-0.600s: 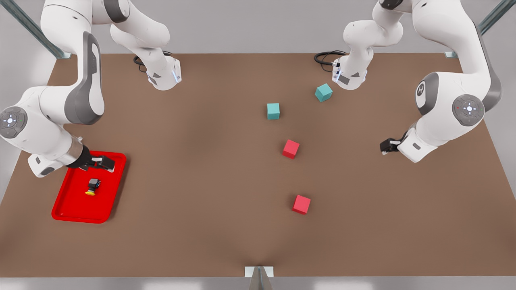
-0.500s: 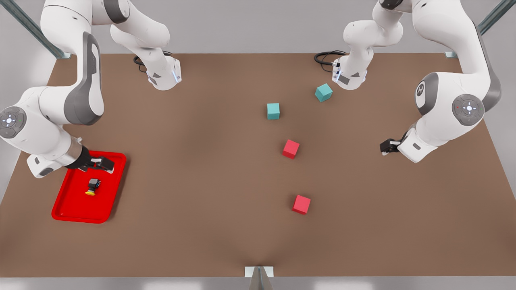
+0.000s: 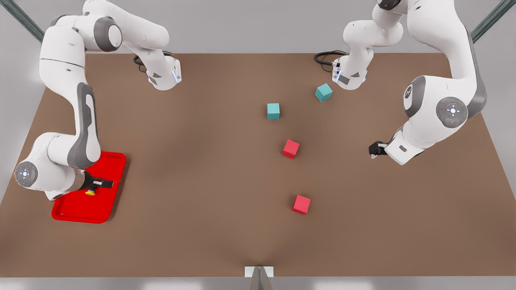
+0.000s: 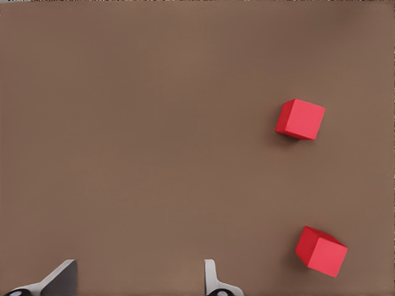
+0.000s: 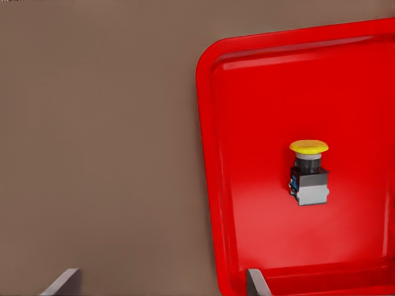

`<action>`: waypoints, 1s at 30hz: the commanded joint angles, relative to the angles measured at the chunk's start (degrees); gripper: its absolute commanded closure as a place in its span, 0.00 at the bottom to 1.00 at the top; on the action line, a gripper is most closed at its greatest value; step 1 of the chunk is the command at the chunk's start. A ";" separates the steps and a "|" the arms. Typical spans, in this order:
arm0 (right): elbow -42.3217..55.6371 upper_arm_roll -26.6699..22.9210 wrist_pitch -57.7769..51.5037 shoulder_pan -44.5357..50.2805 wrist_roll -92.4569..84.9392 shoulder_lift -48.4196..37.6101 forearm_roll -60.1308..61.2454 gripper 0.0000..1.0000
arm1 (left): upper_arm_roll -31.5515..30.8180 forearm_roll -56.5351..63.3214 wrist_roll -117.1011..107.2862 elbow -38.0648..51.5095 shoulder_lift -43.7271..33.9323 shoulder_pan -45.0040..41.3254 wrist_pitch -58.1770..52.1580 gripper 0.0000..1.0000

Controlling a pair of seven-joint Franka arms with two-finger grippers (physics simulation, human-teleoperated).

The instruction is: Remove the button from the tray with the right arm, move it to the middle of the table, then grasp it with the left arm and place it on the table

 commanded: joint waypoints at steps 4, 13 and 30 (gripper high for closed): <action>-2.68 0.09 6.26 -3.28 -14.31 0.26 -0.63 0.00 | -0.12 -0.05 -0.95 0.03 -0.06 -0.18 0.51 0.00; -16.31 0.09 21.74 -10.31 -30.83 -0.97 -0.63 0.00 | -0.29 0.13 -0.95 0.91 0.20 -0.18 0.60 0.00; -11.31 0.00 26.75 -11.01 -33.56 5.70 -3.62 0.00 | -0.29 1.01 -0.16 0.56 1.35 -0.97 -0.37 0.00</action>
